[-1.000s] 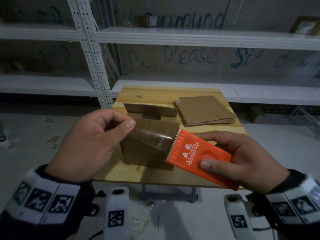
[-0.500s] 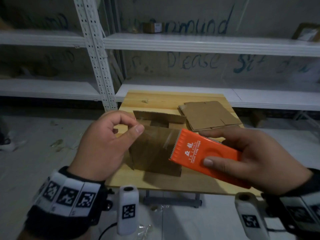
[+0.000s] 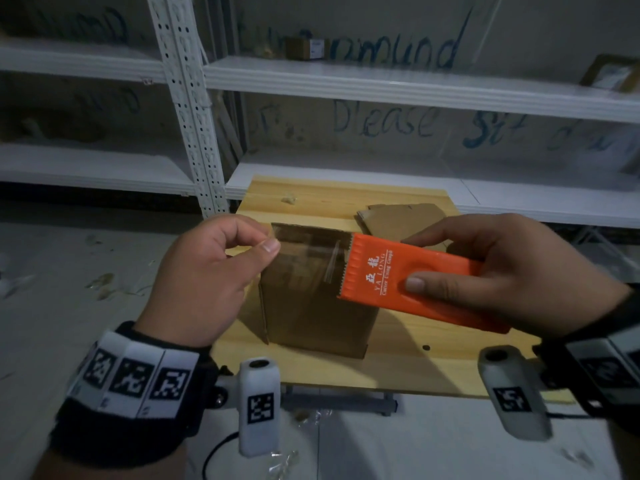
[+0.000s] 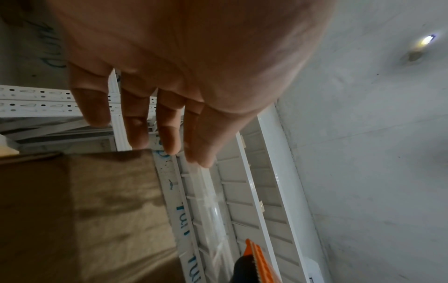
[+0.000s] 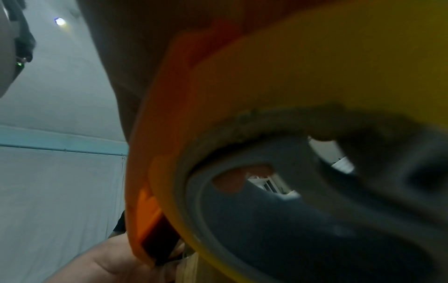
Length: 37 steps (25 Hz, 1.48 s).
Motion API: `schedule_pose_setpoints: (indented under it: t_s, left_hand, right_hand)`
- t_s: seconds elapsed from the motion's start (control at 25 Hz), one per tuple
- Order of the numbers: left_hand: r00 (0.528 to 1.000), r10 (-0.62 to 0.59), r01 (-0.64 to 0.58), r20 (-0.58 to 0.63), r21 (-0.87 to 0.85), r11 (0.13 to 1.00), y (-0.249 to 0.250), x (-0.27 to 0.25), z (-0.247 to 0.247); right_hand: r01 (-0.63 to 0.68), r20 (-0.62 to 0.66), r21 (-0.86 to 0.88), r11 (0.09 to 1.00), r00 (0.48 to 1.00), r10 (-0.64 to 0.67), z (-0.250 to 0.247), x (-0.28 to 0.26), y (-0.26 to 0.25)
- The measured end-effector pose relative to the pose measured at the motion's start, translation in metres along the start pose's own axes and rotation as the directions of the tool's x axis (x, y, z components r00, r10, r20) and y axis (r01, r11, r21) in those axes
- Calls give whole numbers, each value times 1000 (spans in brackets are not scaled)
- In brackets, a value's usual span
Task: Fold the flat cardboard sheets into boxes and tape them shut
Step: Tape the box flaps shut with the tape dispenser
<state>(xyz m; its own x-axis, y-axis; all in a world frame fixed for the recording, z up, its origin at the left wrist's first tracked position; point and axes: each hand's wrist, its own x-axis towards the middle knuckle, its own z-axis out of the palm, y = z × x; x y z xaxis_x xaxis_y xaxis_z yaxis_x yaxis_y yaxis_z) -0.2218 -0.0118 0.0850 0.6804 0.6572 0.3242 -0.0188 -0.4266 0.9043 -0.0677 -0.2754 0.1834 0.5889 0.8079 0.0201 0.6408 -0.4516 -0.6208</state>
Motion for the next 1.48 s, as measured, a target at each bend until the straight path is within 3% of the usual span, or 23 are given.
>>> schedule_pose_setpoints:
  t_s: [0.44,0.68,0.88,1.12,1.32,1.48]
  left_hand:
    - [997,-67,68,-25,48,997,-1,-3,-3]
    - [988,-85,104,-127,150,983,2,-6,-18]
    - [986,-148,155,-80,82,985,-8,-2,-32]
    - [985,-167,170,-39,87,982,-19,0,-14]
    - [982,-189,188,-23,-36,982,-24,2,-5]
    - [958,-286,278,7,-267,923,-23,0,-1]
  right_hand:
    - [-110,3,-2,994,994,110,-1,-4,-8]
    - [-143,-23,-61,988,990,142,-7,-9,2]
    - [-135,-96,-50,990,987,130,-9,-15,4]
    - [-141,-146,-156,978,982,118,-7,-10,10]
    - [-142,-157,-144,979,980,119,-6,-10,8]
    - [-134,-169,-137,981,980,110,-7,-8,11]
